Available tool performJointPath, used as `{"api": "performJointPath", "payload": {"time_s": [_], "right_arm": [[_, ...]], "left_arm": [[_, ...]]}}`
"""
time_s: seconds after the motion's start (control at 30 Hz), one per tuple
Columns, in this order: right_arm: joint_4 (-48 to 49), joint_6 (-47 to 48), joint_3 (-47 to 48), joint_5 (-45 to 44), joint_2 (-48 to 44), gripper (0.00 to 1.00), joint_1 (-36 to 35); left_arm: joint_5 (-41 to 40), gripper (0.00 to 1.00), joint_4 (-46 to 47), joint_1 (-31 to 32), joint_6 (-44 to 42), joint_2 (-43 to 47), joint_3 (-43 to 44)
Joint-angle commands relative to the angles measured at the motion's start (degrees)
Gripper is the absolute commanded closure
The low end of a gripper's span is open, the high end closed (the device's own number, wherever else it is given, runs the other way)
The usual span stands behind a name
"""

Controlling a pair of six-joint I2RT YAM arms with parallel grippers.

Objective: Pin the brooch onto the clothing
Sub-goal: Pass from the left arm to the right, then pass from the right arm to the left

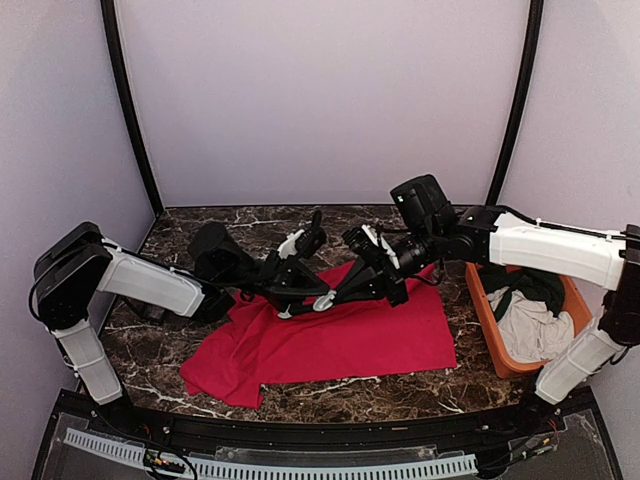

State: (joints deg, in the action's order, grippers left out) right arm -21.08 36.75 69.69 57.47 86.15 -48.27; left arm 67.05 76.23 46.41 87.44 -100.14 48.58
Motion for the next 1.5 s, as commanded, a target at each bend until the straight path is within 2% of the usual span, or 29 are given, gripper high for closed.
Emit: {"api": "performJointPath", "payload": {"time_s": [0.0,0.07,0.1,0.13,0.2,0.3,0.33,0.37,0.4,0.43,0.47,0.5,0.6,0.73,0.83,0.93,1.03,1.13,1.2,1.47], "right_arm": [[-0.49,-1.39,1.23,2.84,0.06,1.0,-0.16],[-0.53,-2.15,0.9,2.72,-0.57,1.0,-0.08],[-0.58,-2.57,0.85,2.46,-0.88,1.0,-0.08],[-0.59,-3.22,0.8,1.98,-1.15,1.0,-0.07],[-0.52,-5.72,0.87,-0.19,-1.73,1.0,0.02],[1.43,-11.29,0.19,-4.41,-2.56,1.0,0.23],[5.01,-14.74,-1.37,-5.81,-3.08,1.0,0.39],[8.34,-19.58,-2.99,-6.41,-3.71,1.0,0.5],[12.06,-23.3,-4.58,-7.2,-4.41,1.0,0.68],[16.02,-27.82,-6.22,-7.98,-5.03,1.0,0.72],[19.68,-31.78,-7.57,-8.31,-5.78,1.0,0.82],[23.99,-35.64,-8.79,-9.04,-6.37,1.0,0.81],[36.64,-48.92,-12.97,-10.86,-8.29,1.0,0.9],[57.46,-64.17,-21.28,-15.46,-11.38,1.0,0.77],[64.26,-68.4,-25.01,-19.15,-12.32,1.0,0.31],[68.65,-70.31,-27.49,-21.42,-12.2,1.0,-0.72],[70.87,-71.88,-28.02,-22.29,-10.9,1.0,-2.14],[70.45,-71.32,-27.96,-23.73,-10.3,1.0,-3.53],[68.76,-70.25,-27.65,-24.63,-10.12,1.0,-4.31],[66.31,-68.66,-27.82,-26.09,-8.58,1.0,-6.22]], "left_arm": [[-0.72,0.52,16.73,-0.16,-1.05,3.39,-1.68],[-0.58,0.35,15.42,-0.33,-2.27,4.62,-2.54],[-0.53,0.31,14.38,-0.75,-4.27,5.99,-2.88],[-0.52,0.16,11.31,-1.04,-5.65,6.88,-3.78],[-1.06,0.03,3.59,-3.5,-11.32,10.13,-5.29],[-4.2,0.01,-13.93,-7.23,-24.39,17.44,-7.84],[-6.75,0.01,-18.05,-8.78,-31.51,21.17,-8.17],[-8.38,0.01,-27.98,-9.23,-35.66,23.04,-8.35],[-12.08,0.01,-33.25,-9.52,-45.12,26.85,-8.16],[-16.0,0.01,-42.56,-9.46,-49.18,28.52,-7.73],[-17.61,0.01,-45.46,-9.44,-55.37,31.37,-7.85],[-20.24,0.01,-47.46,-9.44,-57.43,32.53,-8.93],[-22.89,0.01,-43.71,-9.49,-61.3,35.69,-12.06],[-21.08,0.01,-37.9,-9.33,-59.02,33.06,-13.29],[-17.19,0.01,-32.19,-7.7,-54.92,28.39,-12.74],[-17.01,0.02,-29.28,-5.56,-54.25,25.65,-11.25],[-17.96,0.08,-28.23,-3.8,-54.24,23.08,-9.85],[-17.98,0.24,-25.71,-3.54,-52.71,21.41,-8.07],[-17.96,0.29,-24.42,-3.52,-51.64,20.5,-7.3],[-17.72,0.37,-23.67,-3.3,-50.98,20.2,-5.84]]}}
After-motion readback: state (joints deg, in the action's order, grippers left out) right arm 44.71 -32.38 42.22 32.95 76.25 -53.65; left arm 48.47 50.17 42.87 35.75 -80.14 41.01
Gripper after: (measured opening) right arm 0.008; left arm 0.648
